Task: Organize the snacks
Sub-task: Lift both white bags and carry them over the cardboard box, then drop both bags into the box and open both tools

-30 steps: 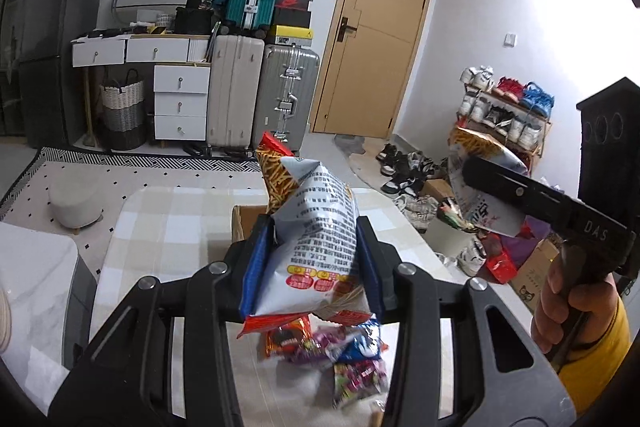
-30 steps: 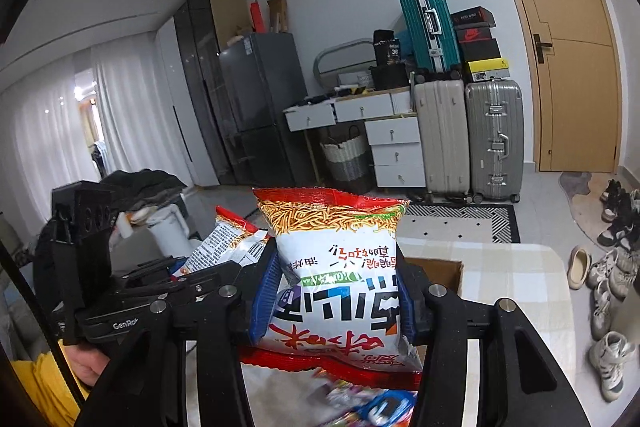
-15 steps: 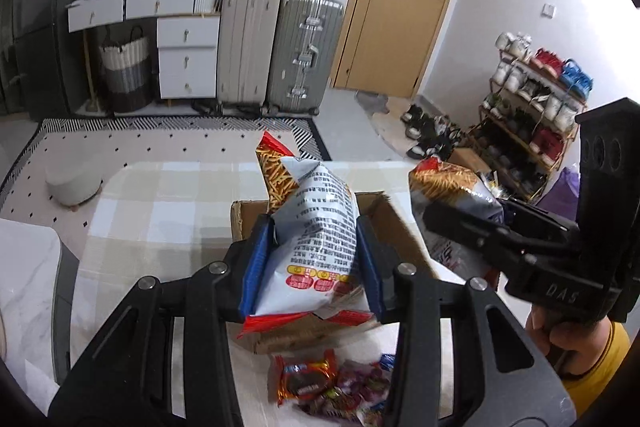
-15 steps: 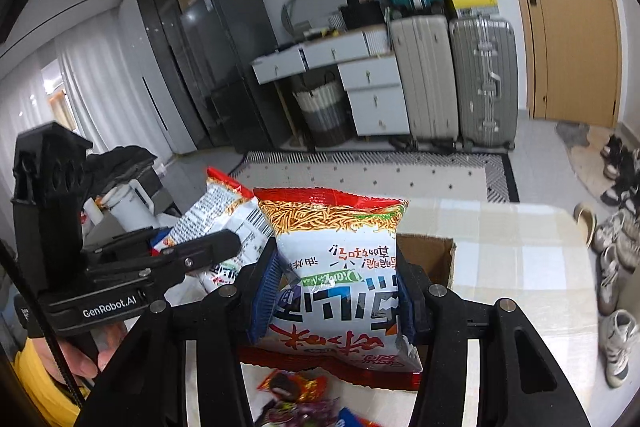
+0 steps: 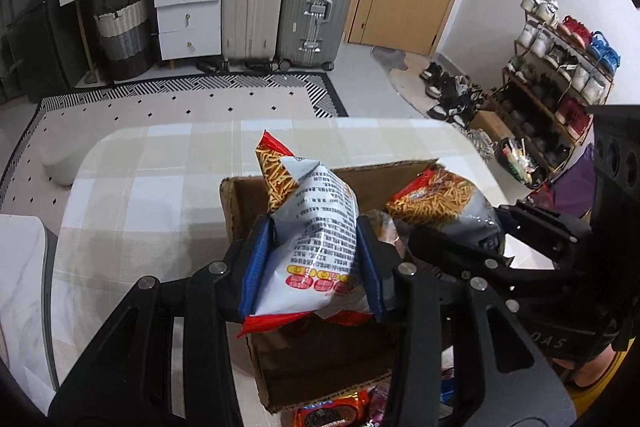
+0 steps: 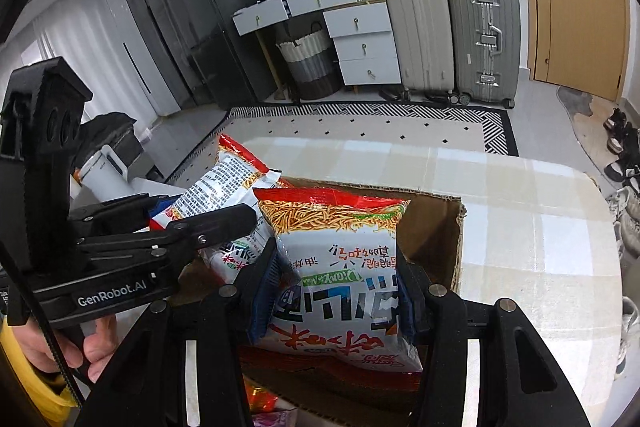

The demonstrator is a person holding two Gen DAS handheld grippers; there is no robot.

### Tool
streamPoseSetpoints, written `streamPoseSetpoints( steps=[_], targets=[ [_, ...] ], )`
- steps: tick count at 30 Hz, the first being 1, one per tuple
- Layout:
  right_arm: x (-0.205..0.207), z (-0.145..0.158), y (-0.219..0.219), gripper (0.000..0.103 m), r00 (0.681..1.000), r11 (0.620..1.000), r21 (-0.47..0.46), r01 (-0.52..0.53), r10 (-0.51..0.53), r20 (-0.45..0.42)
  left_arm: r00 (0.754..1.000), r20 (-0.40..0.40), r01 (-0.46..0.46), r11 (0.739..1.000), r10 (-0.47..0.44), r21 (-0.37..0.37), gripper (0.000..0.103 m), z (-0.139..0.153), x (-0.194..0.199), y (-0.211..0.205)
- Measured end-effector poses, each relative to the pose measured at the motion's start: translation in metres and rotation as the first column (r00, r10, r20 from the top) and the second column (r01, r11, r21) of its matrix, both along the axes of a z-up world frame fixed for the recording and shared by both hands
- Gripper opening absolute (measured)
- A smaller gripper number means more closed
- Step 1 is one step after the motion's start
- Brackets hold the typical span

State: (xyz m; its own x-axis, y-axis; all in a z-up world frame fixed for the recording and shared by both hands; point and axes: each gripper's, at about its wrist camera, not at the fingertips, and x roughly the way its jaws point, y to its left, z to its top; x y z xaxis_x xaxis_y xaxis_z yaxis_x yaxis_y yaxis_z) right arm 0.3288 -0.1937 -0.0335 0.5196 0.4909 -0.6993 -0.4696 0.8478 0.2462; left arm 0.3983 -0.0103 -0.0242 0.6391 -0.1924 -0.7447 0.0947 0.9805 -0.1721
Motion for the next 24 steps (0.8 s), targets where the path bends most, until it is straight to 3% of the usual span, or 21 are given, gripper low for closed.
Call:
streamPoseSetpoints(
  steps=[6,16,24],
  targets=[
    [0.0,-0.016,0.002,0.05,1.0,0.999,-0.037,0.002,-0.003,-0.009,1.0,-0.009,0.001,0.999,-0.001,0.051,0.039,-0.022,0.018,-0.009],
    [-0.004,-0.026,0.002,0.051,0.999,0.998,-0.053,0.015,-0.017,-0.031,1.0,-0.007,-0.013,0.995,0.014,0.101,0.04,-0.026,-0.017,-0.026],
    [-0.011,-0.024,0.002,0.051,1.0,0.998,-0.063,0.015,-0.017,-0.025,1.0,0.002,-0.025,0.992,0.024,0.122,0.049,-0.018,-0.04,-0.018]
  ],
)
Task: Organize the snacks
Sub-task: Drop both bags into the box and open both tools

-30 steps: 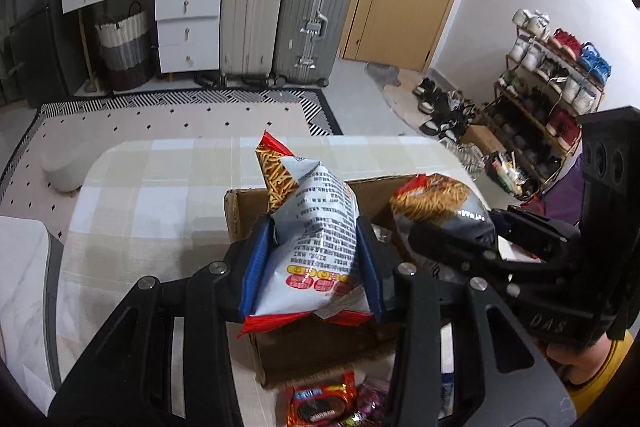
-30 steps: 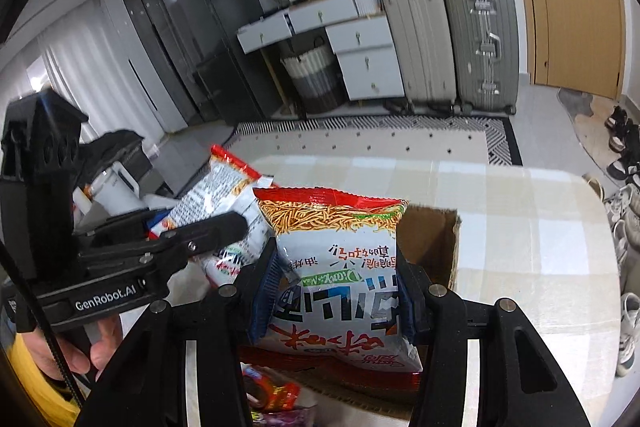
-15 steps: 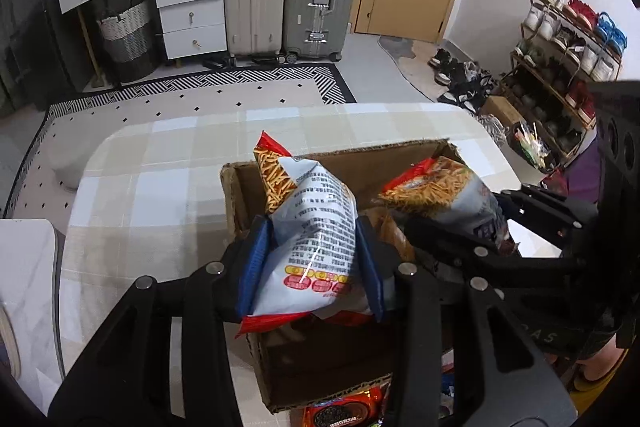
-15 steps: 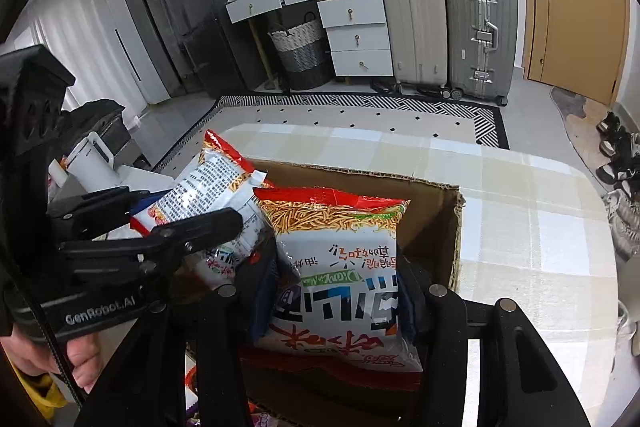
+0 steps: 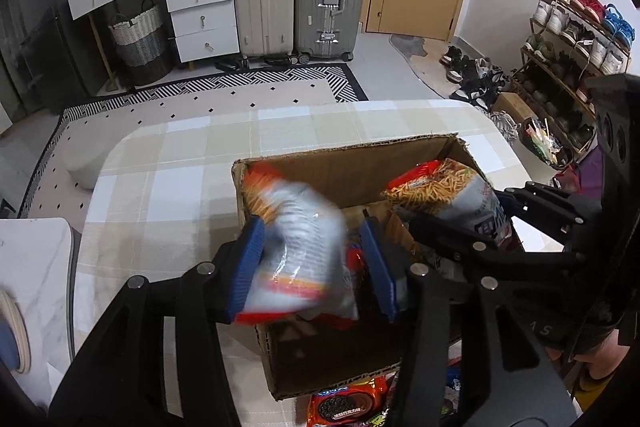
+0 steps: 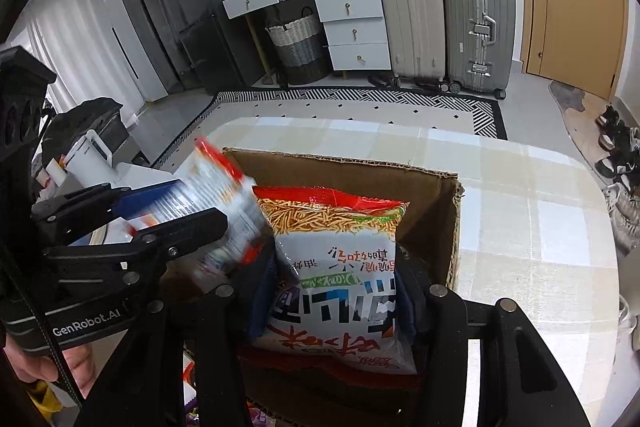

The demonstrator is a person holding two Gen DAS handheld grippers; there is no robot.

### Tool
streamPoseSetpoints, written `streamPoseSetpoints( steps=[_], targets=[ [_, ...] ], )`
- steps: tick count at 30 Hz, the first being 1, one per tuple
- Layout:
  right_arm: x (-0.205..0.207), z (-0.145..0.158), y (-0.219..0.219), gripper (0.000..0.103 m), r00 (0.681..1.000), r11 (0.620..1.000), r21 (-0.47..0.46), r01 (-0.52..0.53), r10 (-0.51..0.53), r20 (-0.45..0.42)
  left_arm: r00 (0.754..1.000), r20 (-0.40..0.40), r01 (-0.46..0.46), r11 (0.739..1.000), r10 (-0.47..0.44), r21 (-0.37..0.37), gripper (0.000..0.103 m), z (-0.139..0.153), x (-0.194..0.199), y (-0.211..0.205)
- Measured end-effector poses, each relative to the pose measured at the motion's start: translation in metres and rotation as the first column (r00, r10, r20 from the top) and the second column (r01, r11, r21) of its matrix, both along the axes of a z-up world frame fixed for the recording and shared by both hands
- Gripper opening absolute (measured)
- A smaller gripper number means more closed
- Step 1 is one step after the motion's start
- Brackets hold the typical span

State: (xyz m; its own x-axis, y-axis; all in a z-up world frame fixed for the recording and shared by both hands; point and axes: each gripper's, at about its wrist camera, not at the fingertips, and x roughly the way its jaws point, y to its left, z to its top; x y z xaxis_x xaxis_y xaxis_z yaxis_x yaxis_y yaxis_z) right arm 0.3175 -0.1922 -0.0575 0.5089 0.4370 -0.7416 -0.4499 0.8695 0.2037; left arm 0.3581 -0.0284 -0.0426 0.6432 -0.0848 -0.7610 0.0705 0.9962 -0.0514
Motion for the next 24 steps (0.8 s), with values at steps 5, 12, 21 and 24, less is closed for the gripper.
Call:
streamPoseSetpoints(
  steps=[5,12,21,24],
  targets=[
    [-0.004,0.005,-0.003,0.052,1.0,1.0,-0.008,0.018,-0.018,0.014,0.999,0.031,-0.013,0.999,0.012,0.038,0.069,0.009,-0.009,0.004],
    [-0.015,0.024,-0.009,0.052,0.998,1.0,0.005,0.028,-0.029,0.051,0.997,0.077,-0.024,0.998,0.02,0.051,0.078,0.027,-0.031,0.003],
    [-0.05,0.065,-0.015,0.052,0.993,1.0,0.026,0.017,-0.02,0.119,0.992,0.121,-0.044,0.999,0.04,0.031,0.08,0.063,-0.082,0.01],
    [-0.073,0.087,-0.019,0.052,0.987,0.999,0.037,0.022,-0.028,0.159,0.988,0.148,-0.058,0.998,0.054,0.021,0.081,0.079,-0.105,0.014]
  ],
)
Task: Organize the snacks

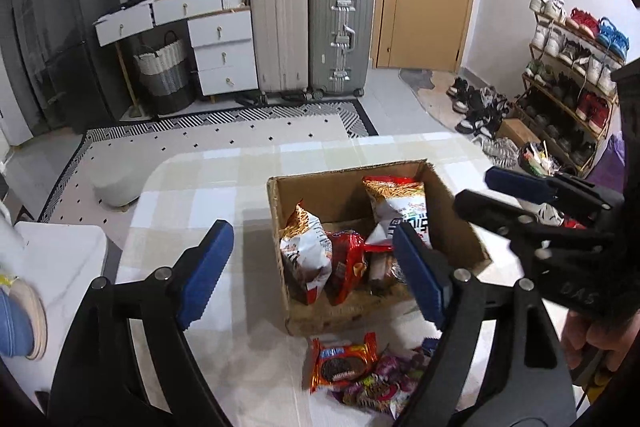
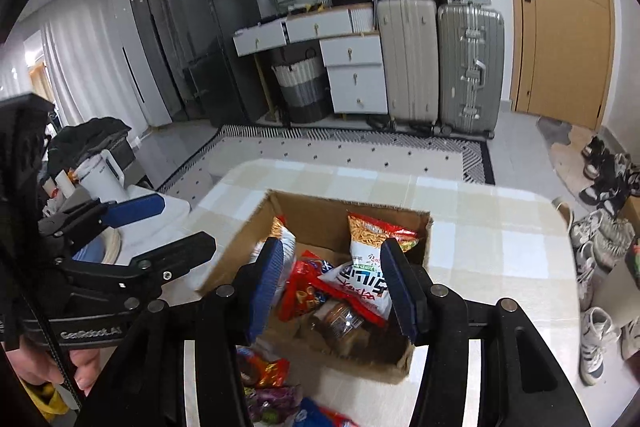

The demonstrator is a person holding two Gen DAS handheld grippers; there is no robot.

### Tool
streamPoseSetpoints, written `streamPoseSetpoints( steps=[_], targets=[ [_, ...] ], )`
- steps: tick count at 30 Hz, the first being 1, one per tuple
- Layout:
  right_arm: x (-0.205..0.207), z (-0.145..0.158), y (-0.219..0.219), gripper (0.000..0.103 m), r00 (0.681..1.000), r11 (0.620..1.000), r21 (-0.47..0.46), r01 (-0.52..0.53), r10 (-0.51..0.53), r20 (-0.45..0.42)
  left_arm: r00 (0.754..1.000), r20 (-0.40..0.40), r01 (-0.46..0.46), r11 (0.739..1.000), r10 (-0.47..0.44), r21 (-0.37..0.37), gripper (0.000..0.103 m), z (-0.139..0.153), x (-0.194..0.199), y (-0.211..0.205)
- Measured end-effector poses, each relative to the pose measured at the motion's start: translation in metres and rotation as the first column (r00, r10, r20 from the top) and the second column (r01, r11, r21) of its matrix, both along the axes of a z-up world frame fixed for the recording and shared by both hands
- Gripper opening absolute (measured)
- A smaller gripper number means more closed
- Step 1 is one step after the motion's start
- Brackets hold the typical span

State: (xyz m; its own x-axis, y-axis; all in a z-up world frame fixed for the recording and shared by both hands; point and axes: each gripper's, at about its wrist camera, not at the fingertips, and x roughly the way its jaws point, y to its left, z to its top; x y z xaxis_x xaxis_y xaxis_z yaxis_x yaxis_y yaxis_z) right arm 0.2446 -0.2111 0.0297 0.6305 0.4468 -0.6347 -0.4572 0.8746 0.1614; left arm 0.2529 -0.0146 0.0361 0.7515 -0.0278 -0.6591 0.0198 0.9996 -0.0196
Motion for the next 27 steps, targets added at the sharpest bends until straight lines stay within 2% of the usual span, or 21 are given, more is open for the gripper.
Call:
streamPoseSetpoints(
  steps=[5,7,9,10,12,13,15,20,23,27],
  targets=[
    [-0.048,0.039,-0.01,0.054,0.998,1.0,0.026,-0.005,0.003,0.071,0.998,0.066,0.003,1.0,-0.001,-0.028,0.083,0.028,-0.057,0.001],
    [-0.079,0.055,-0.017,0.062,0.993,0.999,0.046,-0.011,0.006,0.115,0.995,0.101,0.006,0.999,-0.002,-0.038,0.083,0.039,-0.087,0.0],
    [-0.103,0.068,-0.022,0.073,0.988,0.998,0.064,-0.013,0.003,0.155,0.991,0.132,0.013,0.999,-0.007,-0.045,0.087,0.051,-0.112,-0.002],
    [-0.118,0.075,-0.024,0.074,0.984,0.997,0.071,-0.014,0.001,0.179,0.989,0.151,0.011,0.999,-0.005,-0.04,0.09,0.057,-0.127,-0.004],
    [-0.148,0.086,-0.027,0.076,0.976,0.996,0.085,-0.02,0.001,0.217,0.982,0.187,0.01,0.999,-0.003,-0.036,0.103,0.066,-0.153,-0.006],
    [-0.163,0.091,-0.029,0.077,0.972,0.995,0.093,-0.023,0.001,0.236,0.977,0.214,0.011,0.999,-0.003,-0.033,0.103,0.072,-0.17,-0.007],
    [-0.191,0.1,-0.033,0.085,0.964,0.993,0.11,-0.034,0.003,0.268,0.966,0.258,0.01,0.999,-0.002,-0.031,0.103,0.085,-0.2,-0.007],
    [-0.25,0.112,-0.038,0.097,0.942,0.99,0.141,-0.03,-0.019,0.335,0.949,0.314,0.002,0.999,0.009,-0.032,0.103,0.1,-0.262,-0.008],
    [-0.281,0.111,-0.037,0.099,0.93,0.988,0.147,-0.037,-0.02,0.367,0.938,0.346,0.001,0.999,0.012,-0.037,0.103,0.106,-0.297,-0.005],
    [-0.313,0.098,-0.033,0.102,0.922,0.991,0.126,-0.038,-0.014,0.388,0.937,0.348,-0.001,0.999,0.018,-0.048,0.103,0.102,-0.329,0.002]
  ],
)
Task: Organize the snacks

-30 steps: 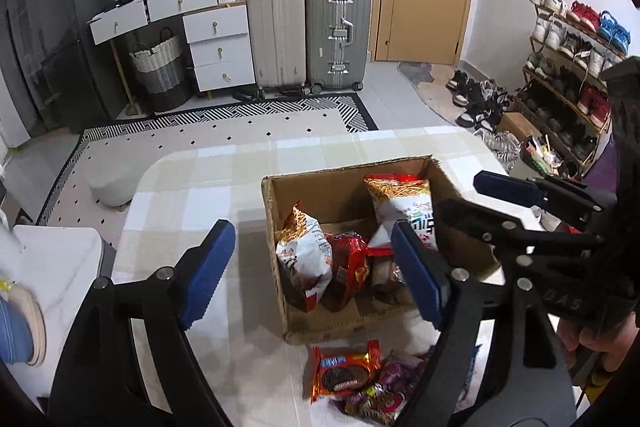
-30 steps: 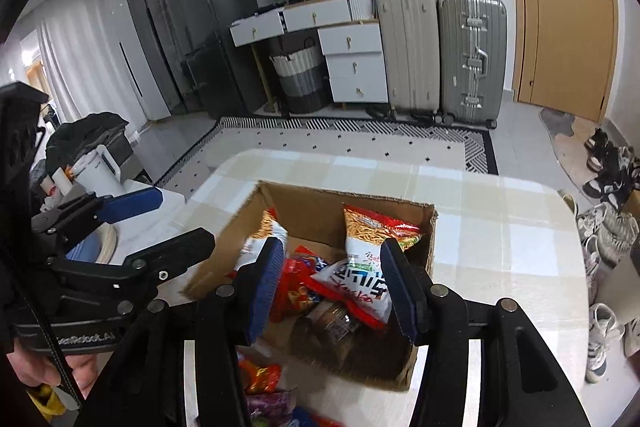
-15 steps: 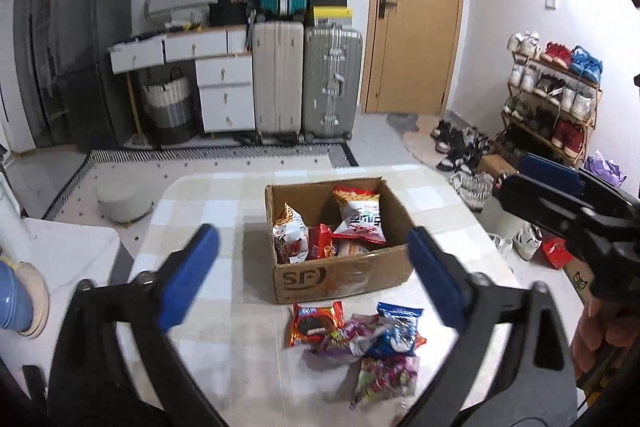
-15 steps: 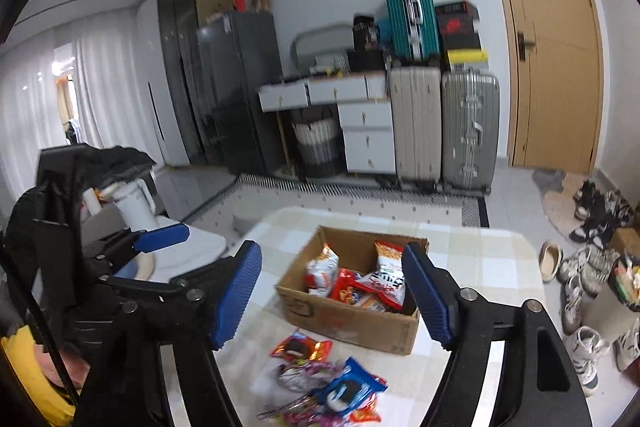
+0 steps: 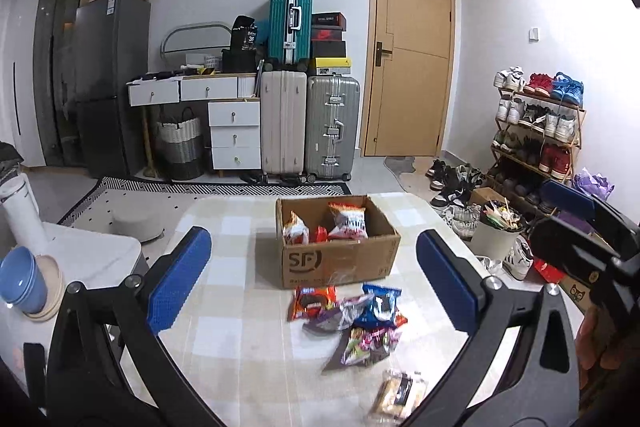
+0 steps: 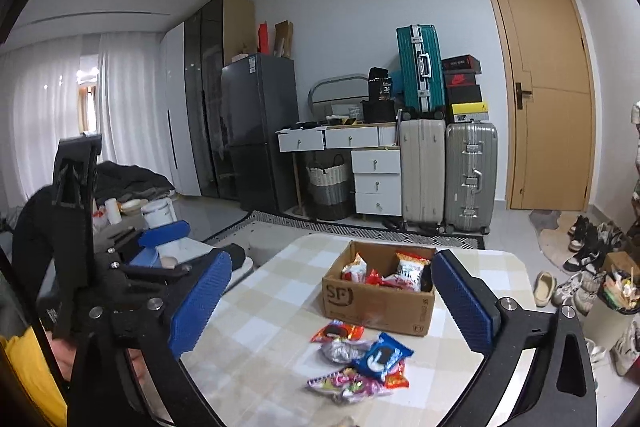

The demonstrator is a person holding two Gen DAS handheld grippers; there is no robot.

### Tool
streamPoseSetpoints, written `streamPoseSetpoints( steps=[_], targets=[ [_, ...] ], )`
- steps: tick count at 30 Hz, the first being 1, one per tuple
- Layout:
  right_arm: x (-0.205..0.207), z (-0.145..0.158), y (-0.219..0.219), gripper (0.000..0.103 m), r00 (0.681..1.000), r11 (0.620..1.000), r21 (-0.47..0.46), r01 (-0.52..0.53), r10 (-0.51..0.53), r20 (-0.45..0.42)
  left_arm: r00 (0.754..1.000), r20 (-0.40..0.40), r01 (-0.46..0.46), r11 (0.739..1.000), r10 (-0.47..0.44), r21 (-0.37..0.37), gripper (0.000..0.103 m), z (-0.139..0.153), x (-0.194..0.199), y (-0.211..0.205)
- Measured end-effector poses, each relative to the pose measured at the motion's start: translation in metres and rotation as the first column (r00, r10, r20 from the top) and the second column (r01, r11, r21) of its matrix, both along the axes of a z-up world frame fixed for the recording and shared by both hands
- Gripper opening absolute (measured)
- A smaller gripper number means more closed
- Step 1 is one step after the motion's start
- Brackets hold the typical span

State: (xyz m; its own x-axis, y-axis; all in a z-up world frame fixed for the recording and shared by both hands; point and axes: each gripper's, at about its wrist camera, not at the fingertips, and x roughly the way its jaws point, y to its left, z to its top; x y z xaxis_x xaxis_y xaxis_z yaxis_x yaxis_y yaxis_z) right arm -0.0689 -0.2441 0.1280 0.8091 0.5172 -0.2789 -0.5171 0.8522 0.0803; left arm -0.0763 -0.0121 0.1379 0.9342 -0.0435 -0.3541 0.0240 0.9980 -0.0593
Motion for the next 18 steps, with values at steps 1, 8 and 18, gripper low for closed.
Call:
streamPoseSetpoints(
  steps=[1,8,18],
  targets=[
    [-0.007,-0.005,-0.001,0.102,1.0,1.0,0.003,0.002,-0.002,-0.003,1.0,-0.003,-0.005,1.0,0.005,-0.006,0.103,-0.003,-0.009,0.002],
    [-0.025,-0.046,-0.015,0.102,0.998,0.999,0.025,0.049,-0.048,-0.039,1.0,-0.028,0.007,0.999,-0.008,-0.037,0.103,-0.052,-0.035,0.022],
    [-0.029,-0.11,-0.034,0.102,0.99,0.998,-0.002,0.069,-0.069,-0.122,0.976,-0.205,0.061,0.995,-0.075,-0.074,0.103,-0.15,-0.009,0.023]
  ],
)
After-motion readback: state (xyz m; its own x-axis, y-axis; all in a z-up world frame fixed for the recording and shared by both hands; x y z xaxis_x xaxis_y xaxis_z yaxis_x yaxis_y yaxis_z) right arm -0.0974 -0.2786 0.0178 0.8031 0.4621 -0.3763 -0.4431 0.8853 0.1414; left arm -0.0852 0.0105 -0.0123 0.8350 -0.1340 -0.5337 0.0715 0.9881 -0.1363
